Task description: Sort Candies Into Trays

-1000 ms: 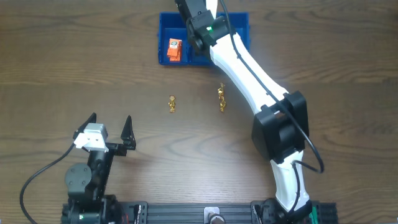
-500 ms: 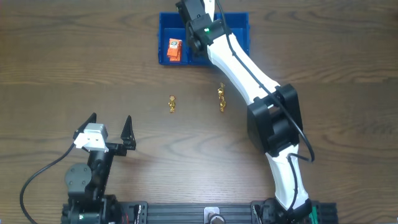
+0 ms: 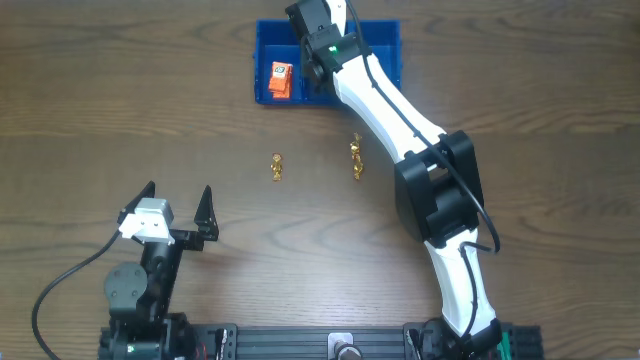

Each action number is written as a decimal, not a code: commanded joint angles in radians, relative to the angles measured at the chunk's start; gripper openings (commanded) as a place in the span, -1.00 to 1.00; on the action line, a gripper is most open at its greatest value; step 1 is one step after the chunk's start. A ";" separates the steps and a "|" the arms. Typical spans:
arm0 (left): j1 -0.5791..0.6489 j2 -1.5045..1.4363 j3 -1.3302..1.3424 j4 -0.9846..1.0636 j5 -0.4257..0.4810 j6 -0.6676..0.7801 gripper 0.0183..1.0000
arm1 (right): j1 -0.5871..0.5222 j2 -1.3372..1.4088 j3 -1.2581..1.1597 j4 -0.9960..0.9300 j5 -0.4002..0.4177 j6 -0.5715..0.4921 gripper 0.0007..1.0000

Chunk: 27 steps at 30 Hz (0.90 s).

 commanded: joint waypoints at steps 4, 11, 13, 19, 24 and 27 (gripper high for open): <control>0.004 -0.006 -0.014 -0.048 0.029 -0.004 1.00 | -0.007 0.007 0.001 0.011 -0.012 -0.010 -0.73; 0.004 -0.006 -0.014 -0.048 0.029 -0.004 0.99 | -0.007 0.007 0.001 0.004 -0.012 -0.010 -0.41; 0.004 -0.006 -0.014 -0.048 0.029 -0.004 1.00 | -0.007 0.007 0.001 0.004 -0.012 -0.010 0.07; 0.004 -0.006 -0.014 -0.048 0.029 -0.004 1.00 | -0.007 0.007 0.001 0.004 -0.011 -0.011 1.00; 0.004 -0.006 -0.014 -0.048 0.029 -0.004 1.00 | -0.007 0.007 0.002 0.004 -0.011 -0.010 1.00; 0.004 -0.006 -0.014 -0.048 0.029 -0.004 1.00 | -0.005 0.006 0.002 0.003 -0.010 -0.010 1.00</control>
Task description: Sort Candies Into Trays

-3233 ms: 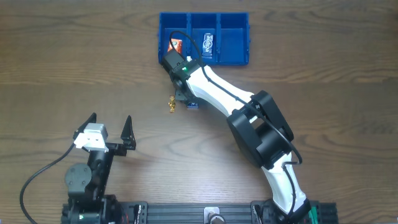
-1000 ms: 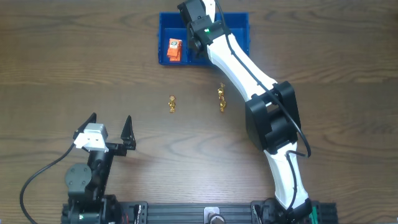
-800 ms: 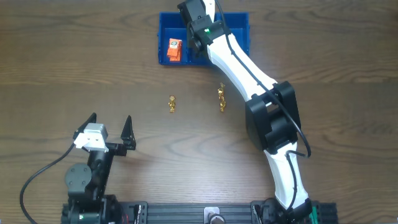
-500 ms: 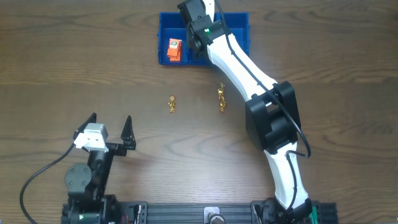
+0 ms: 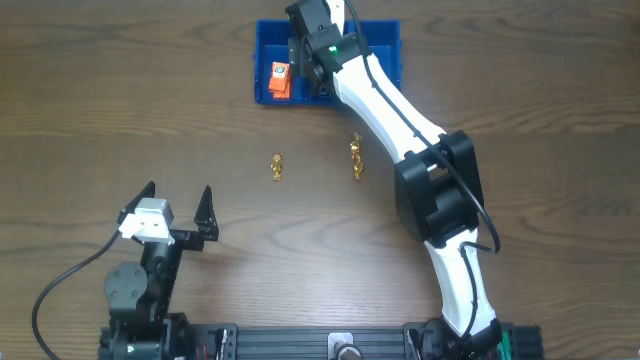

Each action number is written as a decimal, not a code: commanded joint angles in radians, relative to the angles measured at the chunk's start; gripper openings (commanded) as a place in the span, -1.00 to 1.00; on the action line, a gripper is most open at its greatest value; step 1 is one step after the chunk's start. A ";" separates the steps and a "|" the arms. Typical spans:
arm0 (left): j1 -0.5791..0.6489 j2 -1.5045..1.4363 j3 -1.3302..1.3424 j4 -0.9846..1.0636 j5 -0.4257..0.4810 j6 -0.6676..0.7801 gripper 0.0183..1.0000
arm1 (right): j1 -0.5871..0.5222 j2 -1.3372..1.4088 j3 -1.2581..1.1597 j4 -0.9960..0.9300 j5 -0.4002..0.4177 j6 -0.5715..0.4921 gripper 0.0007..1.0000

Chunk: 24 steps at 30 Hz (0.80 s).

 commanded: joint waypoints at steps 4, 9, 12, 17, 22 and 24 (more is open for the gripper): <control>0.004 -0.006 -0.014 -0.048 0.029 -0.004 1.00 | 0.003 -0.006 0.002 -0.027 0.029 -0.002 1.00; 0.004 -0.006 -0.014 -0.048 0.029 -0.003 1.00 | 0.049 -0.062 0.002 -0.108 0.035 0.007 1.00; 0.004 -0.006 -0.014 -0.048 0.029 -0.004 1.00 | 0.095 -0.096 0.002 -0.185 0.005 0.055 1.00; 0.004 -0.006 -0.014 -0.048 0.029 -0.004 1.00 | 0.188 -0.103 -0.008 -0.338 -0.111 0.164 1.00; 0.004 -0.006 -0.014 -0.048 0.029 -0.004 1.00 | 0.277 -0.103 -0.061 -0.388 -0.151 0.255 1.00; 0.004 -0.006 -0.014 -0.048 0.029 -0.004 1.00 | 0.299 -0.103 -0.092 -0.387 -0.151 0.289 1.00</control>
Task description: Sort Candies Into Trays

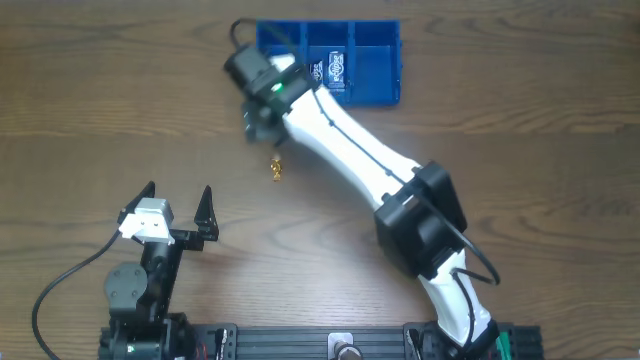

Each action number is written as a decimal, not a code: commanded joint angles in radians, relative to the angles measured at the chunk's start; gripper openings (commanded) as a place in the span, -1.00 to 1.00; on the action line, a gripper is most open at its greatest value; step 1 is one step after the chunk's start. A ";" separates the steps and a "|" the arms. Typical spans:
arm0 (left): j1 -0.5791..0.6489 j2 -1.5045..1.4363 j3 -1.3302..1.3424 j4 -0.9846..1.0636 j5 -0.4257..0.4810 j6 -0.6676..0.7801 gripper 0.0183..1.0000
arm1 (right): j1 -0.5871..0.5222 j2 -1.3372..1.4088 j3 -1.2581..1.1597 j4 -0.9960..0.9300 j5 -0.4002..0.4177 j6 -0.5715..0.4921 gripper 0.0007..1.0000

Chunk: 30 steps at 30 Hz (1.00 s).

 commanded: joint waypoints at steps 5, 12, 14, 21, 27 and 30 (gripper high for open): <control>0.004 -0.006 -0.014 -0.048 0.029 -0.004 0.99 | 0.072 -0.013 -0.165 0.040 -0.056 0.143 1.00; 0.004 -0.006 -0.014 -0.047 0.029 -0.004 1.00 | 0.072 0.032 -0.201 0.111 -0.063 0.166 0.97; 0.004 -0.006 -0.014 -0.047 0.029 -0.004 1.00 | 0.072 0.046 -0.201 0.123 -0.063 0.165 0.96; 0.004 -0.006 -0.014 -0.047 0.029 -0.004 1.00 | 0.071 0.093 -0.201 0.138 -0.063 0.185 0.87; 0.004 -0.006 -0.014 -0.047 0.029 -0.004 1.00 | 0.071 0.097 -0.201 0.139 -0.050 0.187 0.56; 0.004 -0.006 -0.014 -0.047 0.029 -0.004 1.00 | 0.071 0.099 -0.203 0.138 -0.048 0.188 0.36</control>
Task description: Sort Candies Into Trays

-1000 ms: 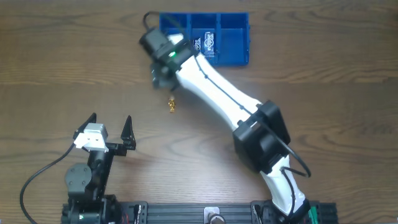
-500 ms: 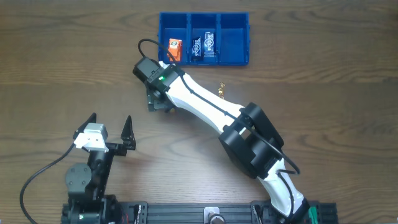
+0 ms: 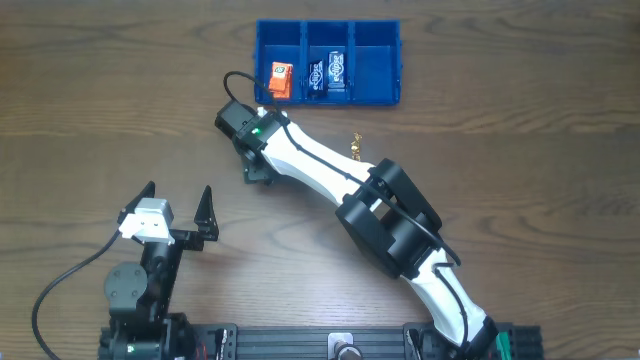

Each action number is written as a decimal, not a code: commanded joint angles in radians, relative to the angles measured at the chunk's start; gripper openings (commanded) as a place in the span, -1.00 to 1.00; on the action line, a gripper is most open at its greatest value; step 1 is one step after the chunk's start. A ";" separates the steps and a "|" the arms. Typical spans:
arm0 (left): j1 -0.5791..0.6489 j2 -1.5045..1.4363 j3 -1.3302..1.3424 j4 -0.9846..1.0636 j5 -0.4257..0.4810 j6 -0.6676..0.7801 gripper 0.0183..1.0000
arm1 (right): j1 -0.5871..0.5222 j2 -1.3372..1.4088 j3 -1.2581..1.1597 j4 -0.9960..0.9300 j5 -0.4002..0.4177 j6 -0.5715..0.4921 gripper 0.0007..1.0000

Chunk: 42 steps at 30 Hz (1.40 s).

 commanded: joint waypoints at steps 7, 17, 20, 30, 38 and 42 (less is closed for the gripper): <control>0.004 -0.006 -0.014 -0.048 0.029 -0.004 1.00 | -0.005 0.009 -0.004 0.013 0.018 0.011 -0.10; 0.004 -0.006 -0.014 -0.047 0.029 -0.004 0.99 | -0.005 0.011 -0.004 0.032 0.021 0.010 -0.33; 0.004 -0.006 -0.014 -0.047 0.029 -0.003 1.00 | -0.005 0.015 -0.005 0.032 0.020 0.010 -0.36; 0.004 -0.006 -0.014 -0.047 0.029 -0.004 1.00 | -0.005 0.019 -0.005 0.039 0.021 0.010 -0.63; 0.004 -0.006 -0.014 -0.047 0.029 -0.004 1.00 | -0.006 0.019 -0.004 0.042 0.029 0.010 -0.77; 0.004 -0.006 -0.014 -0.048 0.029 -0.003 0.99 | -0.019 -0.003 0.004 0.030 0.037 0.004 -0.78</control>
